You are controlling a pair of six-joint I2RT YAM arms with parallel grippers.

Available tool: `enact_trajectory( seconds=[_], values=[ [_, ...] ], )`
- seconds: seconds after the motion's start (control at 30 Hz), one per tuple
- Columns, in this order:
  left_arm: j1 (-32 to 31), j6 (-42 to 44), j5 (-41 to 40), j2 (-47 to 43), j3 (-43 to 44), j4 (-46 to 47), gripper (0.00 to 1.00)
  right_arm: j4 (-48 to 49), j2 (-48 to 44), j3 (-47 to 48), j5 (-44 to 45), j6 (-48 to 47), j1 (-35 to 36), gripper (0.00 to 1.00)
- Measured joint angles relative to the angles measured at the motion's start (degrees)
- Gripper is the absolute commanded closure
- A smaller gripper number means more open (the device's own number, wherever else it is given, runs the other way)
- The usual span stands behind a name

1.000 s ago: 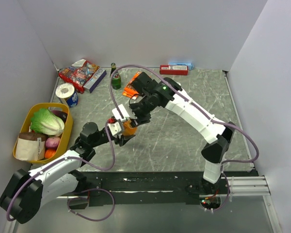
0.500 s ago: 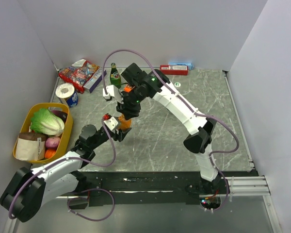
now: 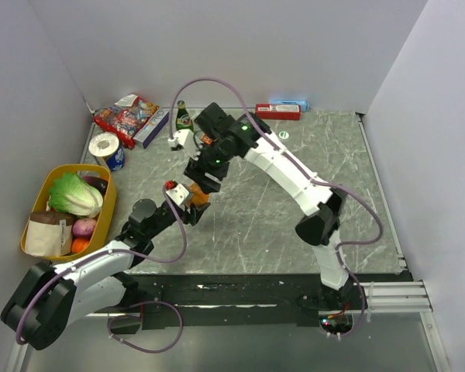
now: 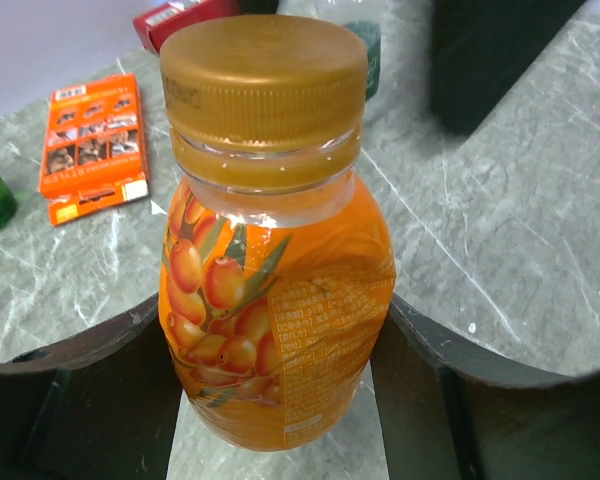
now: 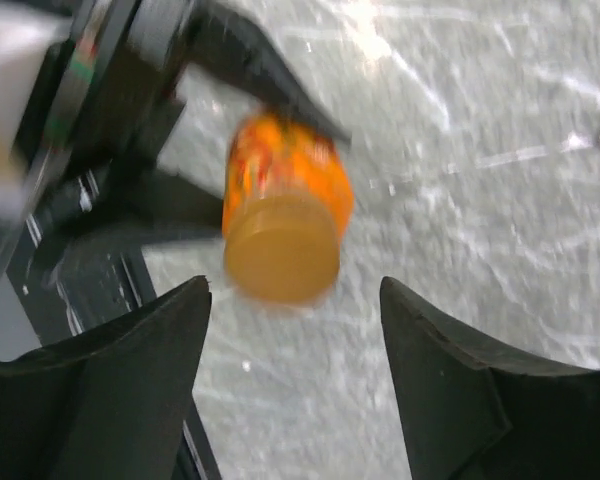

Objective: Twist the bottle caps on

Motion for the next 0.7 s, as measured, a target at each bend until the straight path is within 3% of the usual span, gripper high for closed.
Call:
enact_trajectory(
  seconds=[0.23,0.4,0.53,0.7],
  values=[
    [0.83,0.0,2.73,1.49,0.22,-1.14,0.99,-0.66,-18.49,-12.83,1.05,-3.06,-2.91,0.25],
    [1.4,1.64,8.83,1.22,1.51,-3.56,0.99,1.68,-30.21,-18.93,-4.66,-16.52,-5.11,0.24],
    [1.38,5.25,14.91,-0.22,3.87,-7.65,0.99,4.33,-33.07,-23.8,-9.14,-28.94,-4.17,0.23],
    [1.38,10.49,19.71,-3.45,5.79,-11.87,0.99,3.61,-27.26,-21.75,-12.79,-41.79,-2.82,0.22]
  ],
)
